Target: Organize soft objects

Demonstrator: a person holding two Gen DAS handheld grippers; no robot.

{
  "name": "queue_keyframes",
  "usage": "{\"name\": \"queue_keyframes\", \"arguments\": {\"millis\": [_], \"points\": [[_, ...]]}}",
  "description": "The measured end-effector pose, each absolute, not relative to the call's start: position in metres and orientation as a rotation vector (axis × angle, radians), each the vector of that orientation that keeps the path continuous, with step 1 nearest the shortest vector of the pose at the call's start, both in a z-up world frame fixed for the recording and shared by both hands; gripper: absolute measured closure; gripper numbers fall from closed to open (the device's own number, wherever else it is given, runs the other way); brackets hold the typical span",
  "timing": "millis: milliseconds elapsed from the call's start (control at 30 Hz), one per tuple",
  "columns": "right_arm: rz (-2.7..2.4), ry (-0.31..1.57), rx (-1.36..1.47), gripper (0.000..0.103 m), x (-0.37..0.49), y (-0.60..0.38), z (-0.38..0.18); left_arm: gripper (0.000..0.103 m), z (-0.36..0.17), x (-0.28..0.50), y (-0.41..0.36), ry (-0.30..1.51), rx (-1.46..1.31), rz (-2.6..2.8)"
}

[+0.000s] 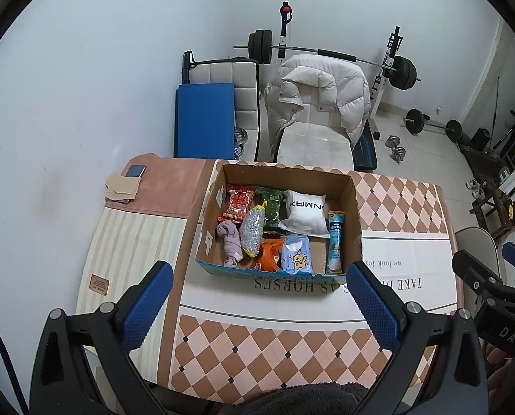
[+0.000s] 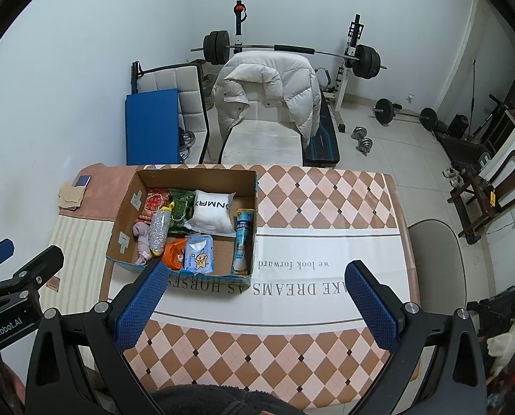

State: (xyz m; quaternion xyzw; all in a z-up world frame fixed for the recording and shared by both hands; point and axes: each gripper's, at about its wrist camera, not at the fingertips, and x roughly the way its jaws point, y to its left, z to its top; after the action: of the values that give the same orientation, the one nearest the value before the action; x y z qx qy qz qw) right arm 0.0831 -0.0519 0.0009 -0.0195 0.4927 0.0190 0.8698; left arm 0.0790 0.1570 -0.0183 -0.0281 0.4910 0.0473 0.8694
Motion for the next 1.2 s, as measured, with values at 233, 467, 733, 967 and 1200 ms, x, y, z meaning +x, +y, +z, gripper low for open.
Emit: {"name": "queue_keyframes", "arguments": {"millis": [233, 467, 733, 967, 1200], "points": [[0.033, 1.027, -0.041, 0.0, 0.0829, -0.0543, 0.0021, 0.0, -0.0178, 0.0776, 0.1565, 1.025, -0.054, 0.1], [0.031, 1.025, -0.041, 0.0, 0.0826, -0.0557, 0.0034, 0.0, -0.0171, 0.0781, 0.1549, 1.02, -0.047, 0.099], [0.031, 1.025, -0.04, 0.0, 0.082, -0.0553, 0.0031, 0.0, -0.0157, 0.079, 0.1556, 1.019, -0.043, 0.095], [0.031, 1.025, -0.04, 0.0, 0.0817, -0.0576, 0.0046, 0.0, -0.0156, 0.0792, 0.1562, 1.019, -0.041, 0.093], [0.025, 1.019, -0.042, 0.0, 0.0816, -0.0577, 0.0046, 0.0, -0.016, 0.0786, 0.1548, 1.018, -0.04, 0.097]]}}
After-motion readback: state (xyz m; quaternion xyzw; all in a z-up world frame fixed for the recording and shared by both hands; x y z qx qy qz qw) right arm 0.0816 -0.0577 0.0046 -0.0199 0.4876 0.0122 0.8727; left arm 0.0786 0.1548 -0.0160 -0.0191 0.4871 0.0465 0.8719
